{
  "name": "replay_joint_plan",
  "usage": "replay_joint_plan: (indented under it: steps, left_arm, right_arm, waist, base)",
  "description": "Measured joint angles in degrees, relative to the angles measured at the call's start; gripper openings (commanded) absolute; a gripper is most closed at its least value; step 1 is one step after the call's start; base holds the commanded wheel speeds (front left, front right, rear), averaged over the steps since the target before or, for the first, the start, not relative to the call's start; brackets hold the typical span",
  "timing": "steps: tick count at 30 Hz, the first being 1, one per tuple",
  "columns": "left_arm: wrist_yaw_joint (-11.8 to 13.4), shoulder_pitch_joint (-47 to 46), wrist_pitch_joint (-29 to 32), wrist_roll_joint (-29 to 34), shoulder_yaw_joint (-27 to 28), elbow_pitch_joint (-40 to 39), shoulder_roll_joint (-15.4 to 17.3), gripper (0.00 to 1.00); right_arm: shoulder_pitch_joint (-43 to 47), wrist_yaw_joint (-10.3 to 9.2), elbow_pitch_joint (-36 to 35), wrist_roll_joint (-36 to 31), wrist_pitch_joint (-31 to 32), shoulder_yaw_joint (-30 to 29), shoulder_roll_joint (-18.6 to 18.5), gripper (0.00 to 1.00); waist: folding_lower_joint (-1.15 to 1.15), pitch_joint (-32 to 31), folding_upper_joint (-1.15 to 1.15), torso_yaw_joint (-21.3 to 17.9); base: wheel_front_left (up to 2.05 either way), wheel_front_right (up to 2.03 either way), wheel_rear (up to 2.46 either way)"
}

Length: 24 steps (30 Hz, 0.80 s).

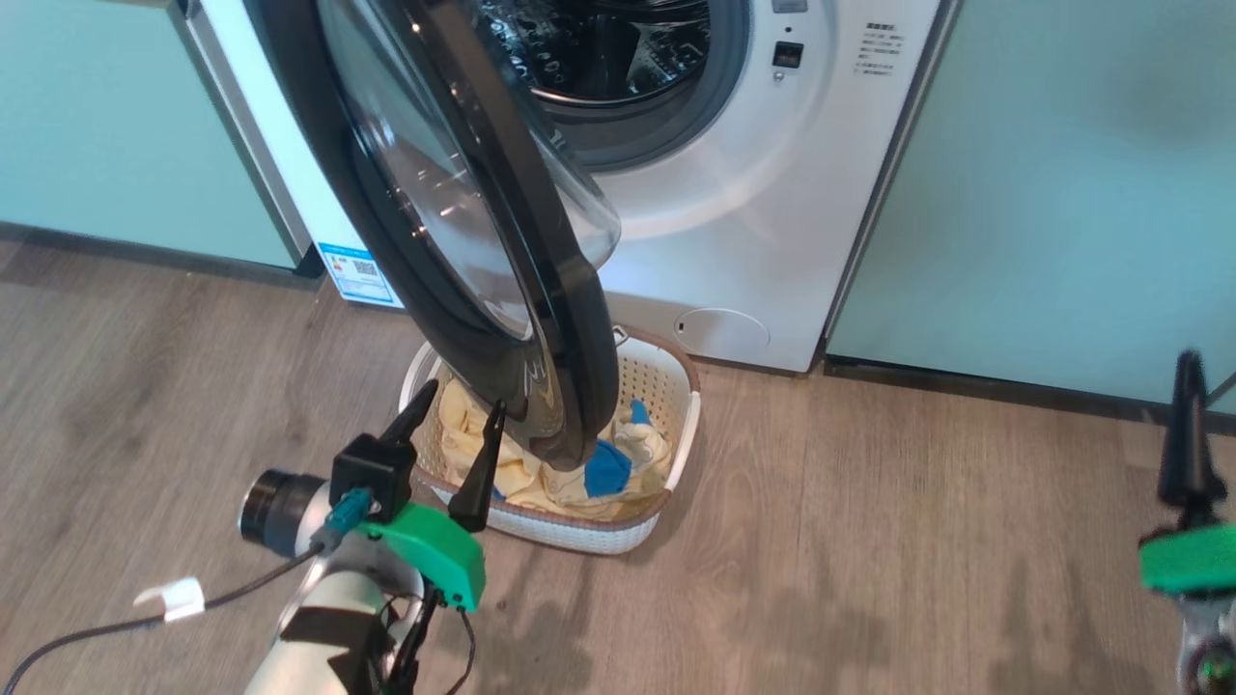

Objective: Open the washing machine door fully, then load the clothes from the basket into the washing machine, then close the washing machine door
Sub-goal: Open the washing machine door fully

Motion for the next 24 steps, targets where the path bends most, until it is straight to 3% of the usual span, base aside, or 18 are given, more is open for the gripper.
replay_joint_plan:
  steps: [5,12,24]
  left_arm:
    - [0.0,0.9,0.0,0.0,0.8,0.0,0.3,1.00]
    - [0.4,1.3,0.0,-0.5,1.2,0.0,0.5,1.00]
    - [0.4,1.4,0.0,-0.8,2.3,0.0,0.8,1.00]
  right_arm:
    - [5.4,0.00,-6.0,-9.3,0.0,-2.7,3.4,1.00]
    - [11.1,0.00,-10.1,-16.1,0.0,-3.1,5.4,1.00]
    - [15.7,0.00,-12.0,-19.7,0.0,-3.0,7.2,1.00]
  waist:
    - [0.00,-0.3,0.00,-0.7]
    - [0.00,-0.8,0.00,-1.4]
    - [0.00,-0.8,0.00,-2.6]
  base:
    - [0.00,0.00,0.00]
    - [0.00,0.00,0.00]
    - [0.00,0.00,0.00]
